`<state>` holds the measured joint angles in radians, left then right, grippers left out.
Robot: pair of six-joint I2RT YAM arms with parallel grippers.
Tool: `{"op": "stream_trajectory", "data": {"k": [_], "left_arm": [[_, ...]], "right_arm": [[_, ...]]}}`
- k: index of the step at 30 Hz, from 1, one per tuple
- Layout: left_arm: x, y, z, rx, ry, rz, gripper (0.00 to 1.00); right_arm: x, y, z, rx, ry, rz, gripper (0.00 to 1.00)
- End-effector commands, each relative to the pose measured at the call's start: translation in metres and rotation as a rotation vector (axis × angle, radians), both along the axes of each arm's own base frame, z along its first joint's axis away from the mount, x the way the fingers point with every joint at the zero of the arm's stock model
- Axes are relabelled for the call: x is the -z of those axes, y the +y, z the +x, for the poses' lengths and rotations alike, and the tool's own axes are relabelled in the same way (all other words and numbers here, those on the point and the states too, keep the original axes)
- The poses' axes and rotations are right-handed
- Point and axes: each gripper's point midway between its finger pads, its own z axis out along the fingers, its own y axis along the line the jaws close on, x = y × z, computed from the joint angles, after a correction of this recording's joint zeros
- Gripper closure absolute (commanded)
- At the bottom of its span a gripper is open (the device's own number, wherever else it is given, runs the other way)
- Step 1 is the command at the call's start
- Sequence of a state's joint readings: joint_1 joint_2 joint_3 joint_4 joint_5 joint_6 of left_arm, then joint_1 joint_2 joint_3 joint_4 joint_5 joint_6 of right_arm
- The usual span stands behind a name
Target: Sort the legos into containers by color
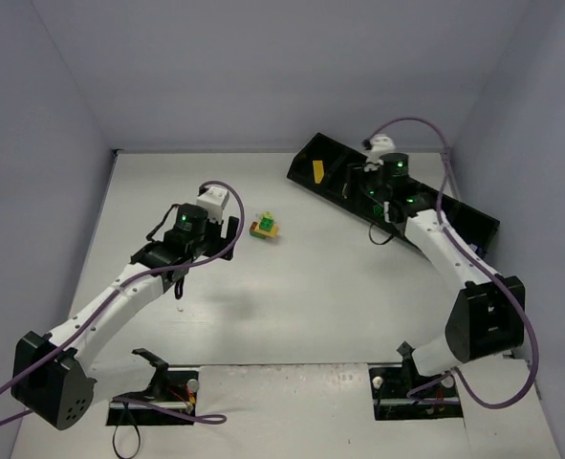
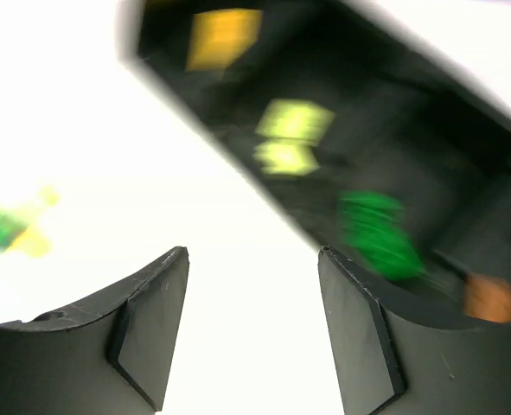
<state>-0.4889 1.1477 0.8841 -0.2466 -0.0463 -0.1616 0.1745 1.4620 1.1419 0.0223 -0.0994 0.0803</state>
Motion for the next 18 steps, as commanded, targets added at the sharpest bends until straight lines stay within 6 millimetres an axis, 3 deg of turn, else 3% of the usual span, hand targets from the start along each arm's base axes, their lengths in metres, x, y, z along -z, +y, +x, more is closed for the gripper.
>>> {"op": "stream_trajectory", "data": {"k": [1,3,5,6,7,11,12,14,15,17,18], "left_arm": [[-0.031,0.004,0.004,-0.052,-0.06,-0.045,0.23],[-0.022,0.008,0.0,-0.08,-0.031,-0.049,0.23],[-0.013,0.017,-0.006,-0.132,0.004,-0.042,0.23],[-0.009,0.02,-0.008,-0.151,0.017,-0.037,0.23],[-0.007,0.024,-0.011,-0.174,0.028,-0.04,0.23],[0.0,0.027,-0.024,-0.19,0.057,-0.067,0.23],[-0.004,0.028,-0.027,-0.191,0.046,-0.083,0.23],[-0.001,0.03,-0.033,-0.196,0.052,-0.093,0.23],[-0.005,0.032,-0.036,-0.199,0.041,-0.103,0.23],[-0.003,0.034,-0.041,-0.204,0.051,-0.101,0.23],[-0.005,0.035,-0.043,-0.204,0.045,-0.107,0.23]], "right_arm": [[-0.014,0.09,-0.001,-0.388,-0.088,-0.063,0.42],[-0.016,0.114,0.001,-0.476,-0.102,-0.071,0.42],[0.0,0.152,-0.006,-0.618,-0.069,-0.054,0.42],[-0.008,0.163,-0.003,-0.649,-0.084,-0.058,0.42],[0.007,0.182,-0.007,-0.7,-0.053,-0.07,0.41],[0.026,0.218,-0.008,-0.805,-0.017,-0.123,0.41],[0.042,0.223,-0.008,-0.829,0.015,-0.134,0.41],[0.041,0.238,-0.007,-0.861,0.005,-0.141,0.41],[0.052,0.242,-0.006,-0.872,0.025,-0.152,0.41],[0.052,0.25,-0.003,-0.881,0.016,-0.157,0.41],[0.061,0.255,-0.004,-0.892,0.032,-0.161,0.41]]}}
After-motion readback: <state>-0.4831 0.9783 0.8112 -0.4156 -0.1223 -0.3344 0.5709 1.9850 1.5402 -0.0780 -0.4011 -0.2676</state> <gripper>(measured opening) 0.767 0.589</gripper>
